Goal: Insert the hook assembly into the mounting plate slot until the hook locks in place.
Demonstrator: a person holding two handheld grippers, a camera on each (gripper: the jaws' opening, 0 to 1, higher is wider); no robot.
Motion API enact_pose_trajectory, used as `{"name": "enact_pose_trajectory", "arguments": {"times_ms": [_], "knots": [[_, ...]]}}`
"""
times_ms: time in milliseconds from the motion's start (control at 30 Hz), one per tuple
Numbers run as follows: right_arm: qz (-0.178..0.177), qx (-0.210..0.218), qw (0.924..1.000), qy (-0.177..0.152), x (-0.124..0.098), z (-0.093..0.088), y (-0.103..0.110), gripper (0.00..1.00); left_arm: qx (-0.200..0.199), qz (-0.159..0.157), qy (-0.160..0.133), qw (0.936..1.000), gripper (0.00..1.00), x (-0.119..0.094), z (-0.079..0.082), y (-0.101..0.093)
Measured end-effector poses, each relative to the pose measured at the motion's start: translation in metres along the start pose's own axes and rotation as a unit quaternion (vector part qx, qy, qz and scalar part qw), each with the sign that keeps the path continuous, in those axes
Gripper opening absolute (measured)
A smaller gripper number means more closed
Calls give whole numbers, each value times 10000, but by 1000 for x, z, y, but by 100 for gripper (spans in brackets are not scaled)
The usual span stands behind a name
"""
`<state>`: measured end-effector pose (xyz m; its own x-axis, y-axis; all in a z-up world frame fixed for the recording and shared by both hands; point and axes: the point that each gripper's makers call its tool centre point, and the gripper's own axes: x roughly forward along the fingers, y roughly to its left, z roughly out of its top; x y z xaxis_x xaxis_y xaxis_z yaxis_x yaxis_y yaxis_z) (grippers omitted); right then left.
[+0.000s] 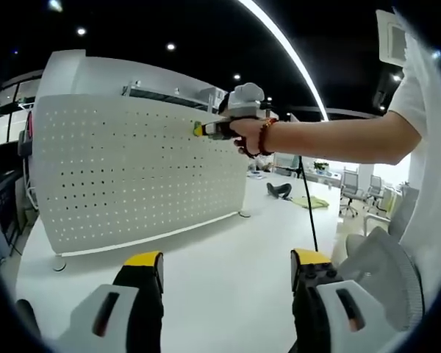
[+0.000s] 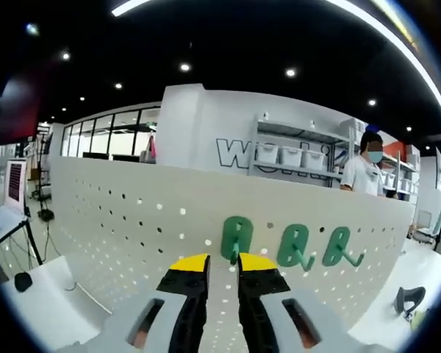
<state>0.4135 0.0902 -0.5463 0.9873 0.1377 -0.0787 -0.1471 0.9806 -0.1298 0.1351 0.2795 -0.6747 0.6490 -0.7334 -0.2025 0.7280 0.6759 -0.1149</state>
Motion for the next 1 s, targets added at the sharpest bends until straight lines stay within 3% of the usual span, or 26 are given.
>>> {"name": "enact_pose_trajectory", "arguments": {"times_ms": [167, 233, 600, 1000], "knots": [[19, 0, 10000, 5, -6, -2, 4, 17, -64, 201, 54, 9998, 69, 0, -4, 9], [18, -34, 10000, -16, -8, -2, 5, 18, -49, 435, 263, 9987, 66, -1, -13, 19], [48, 136, 9999, -61, -31, -10, 6, 18, -54, 666, 576, 9961, 64, -3, -29, 34], [156, 238, 9995, 151, -53, -45, 13, 19, 1, 691, 854, 9939, 62, 8, -42, 41]]}}
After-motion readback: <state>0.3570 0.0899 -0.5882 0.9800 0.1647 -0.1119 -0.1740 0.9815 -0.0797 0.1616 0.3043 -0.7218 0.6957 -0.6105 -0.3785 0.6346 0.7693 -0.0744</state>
